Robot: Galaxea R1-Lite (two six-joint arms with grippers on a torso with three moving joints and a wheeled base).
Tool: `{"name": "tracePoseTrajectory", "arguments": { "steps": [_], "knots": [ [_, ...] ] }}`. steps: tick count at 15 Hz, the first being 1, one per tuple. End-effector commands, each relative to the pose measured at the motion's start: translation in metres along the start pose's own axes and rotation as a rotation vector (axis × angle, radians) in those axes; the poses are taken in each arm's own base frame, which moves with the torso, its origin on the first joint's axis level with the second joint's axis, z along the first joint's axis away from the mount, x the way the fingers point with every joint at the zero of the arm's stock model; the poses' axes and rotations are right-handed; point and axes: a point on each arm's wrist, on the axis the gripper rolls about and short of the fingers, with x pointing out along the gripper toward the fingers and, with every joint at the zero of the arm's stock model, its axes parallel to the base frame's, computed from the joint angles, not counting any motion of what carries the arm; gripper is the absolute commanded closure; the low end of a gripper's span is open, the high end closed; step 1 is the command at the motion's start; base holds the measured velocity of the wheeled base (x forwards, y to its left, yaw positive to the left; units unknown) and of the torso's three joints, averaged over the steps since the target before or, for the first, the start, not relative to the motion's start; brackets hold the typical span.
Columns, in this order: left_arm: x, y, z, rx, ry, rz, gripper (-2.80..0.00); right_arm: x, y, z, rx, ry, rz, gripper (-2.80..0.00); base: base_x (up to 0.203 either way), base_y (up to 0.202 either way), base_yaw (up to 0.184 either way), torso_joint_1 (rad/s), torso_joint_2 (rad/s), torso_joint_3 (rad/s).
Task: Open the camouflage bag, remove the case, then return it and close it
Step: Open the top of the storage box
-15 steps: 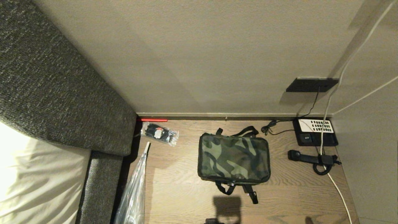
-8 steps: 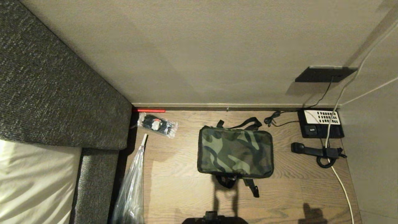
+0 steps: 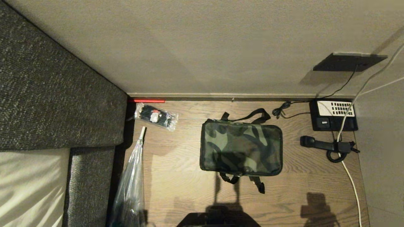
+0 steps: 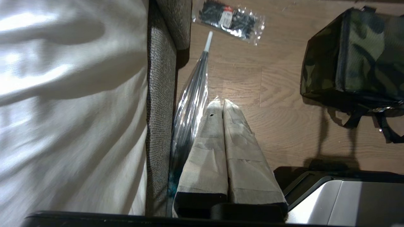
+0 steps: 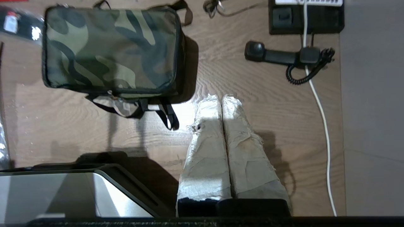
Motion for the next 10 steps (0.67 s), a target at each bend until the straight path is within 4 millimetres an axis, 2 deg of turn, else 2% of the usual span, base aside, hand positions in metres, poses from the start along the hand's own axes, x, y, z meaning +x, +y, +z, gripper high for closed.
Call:
{"name": "tracePoseTrajectory", "arguments": {
  "steps": [1, 10],
  "knots": [
    [0.0000, 0.0000, 0.0000, -0.001, 0.000, 0.000, 0.00, -0.0003, 0.0000, -0.0001, 0.000, -0.003, 0.000, 0.00, 0.000, 0.000, 0.000, 0.001, 0.00, -0.194],
    [0.0000, 0.0000, 0.0000, -0.001, 0.000, 0.000, 0.00, -0.0003, 0.0000, -0.0001, 0.000, -0.003, 0.000, 0.00, 0.000, 0.000, 0.000, 0.004, 0.00, -0.198]
  ]
}}
